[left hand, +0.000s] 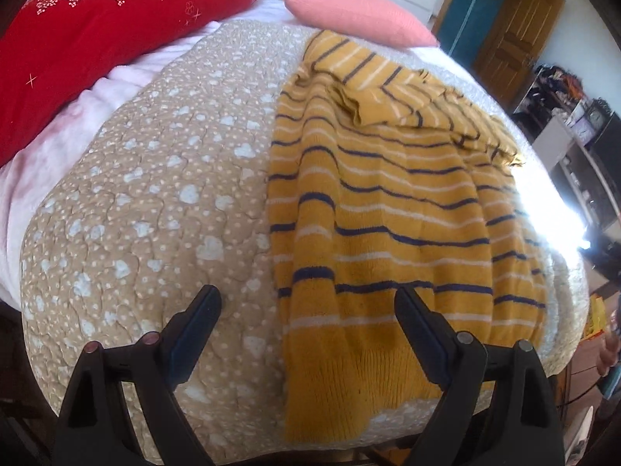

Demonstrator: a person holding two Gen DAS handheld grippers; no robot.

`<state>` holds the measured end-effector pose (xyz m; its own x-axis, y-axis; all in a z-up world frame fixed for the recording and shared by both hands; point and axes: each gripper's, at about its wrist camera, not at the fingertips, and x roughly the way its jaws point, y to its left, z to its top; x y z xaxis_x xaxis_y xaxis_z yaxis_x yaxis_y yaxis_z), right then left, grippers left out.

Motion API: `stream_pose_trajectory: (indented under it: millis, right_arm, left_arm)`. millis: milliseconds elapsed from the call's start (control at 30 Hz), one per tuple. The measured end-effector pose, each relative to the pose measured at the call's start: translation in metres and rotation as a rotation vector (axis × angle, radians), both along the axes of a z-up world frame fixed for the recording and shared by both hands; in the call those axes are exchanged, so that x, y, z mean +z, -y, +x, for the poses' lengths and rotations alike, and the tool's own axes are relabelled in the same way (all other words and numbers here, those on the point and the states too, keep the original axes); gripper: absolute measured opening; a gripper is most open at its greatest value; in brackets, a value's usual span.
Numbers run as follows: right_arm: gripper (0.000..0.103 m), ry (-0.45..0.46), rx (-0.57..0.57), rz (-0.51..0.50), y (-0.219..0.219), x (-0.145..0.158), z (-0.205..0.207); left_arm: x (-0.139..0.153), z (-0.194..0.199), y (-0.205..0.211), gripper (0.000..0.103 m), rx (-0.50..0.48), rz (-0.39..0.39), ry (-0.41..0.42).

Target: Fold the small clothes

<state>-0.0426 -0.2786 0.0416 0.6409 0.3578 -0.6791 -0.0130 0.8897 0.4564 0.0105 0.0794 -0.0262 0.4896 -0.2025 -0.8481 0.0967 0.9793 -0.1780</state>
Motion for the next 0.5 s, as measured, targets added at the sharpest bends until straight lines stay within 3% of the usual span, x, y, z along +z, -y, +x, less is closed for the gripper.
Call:
stream_pose_trajectory:
  millis: [133,233,367,500]
  right_arm:
    - [0.077,0.095,0.07,0.128,-0.028,0.023,0.043]
    - [0.077,0.11,0.111,0.168,-0.064,0.023,0.095]
    - [0.077,0.045,0.105,0.164,-0.099,0.003,0.169]
    - [0.076,-0.105,0.071,0.087,-0.129,-0.03,0.231]
  left_arm:
    - [-0.001,-0.002,0.002,0.09,0.027,0.013,0.017]
    - [-0.006,-0.003,0.001,0.09,0.034,0.015,0.017]
    - [-0.007,-0.004,-0.002,0.09,0.02,-0.002,0.027]
    - [-0.009,-0.004,-0.009,0.091,-0.004,-0.051,0.033]
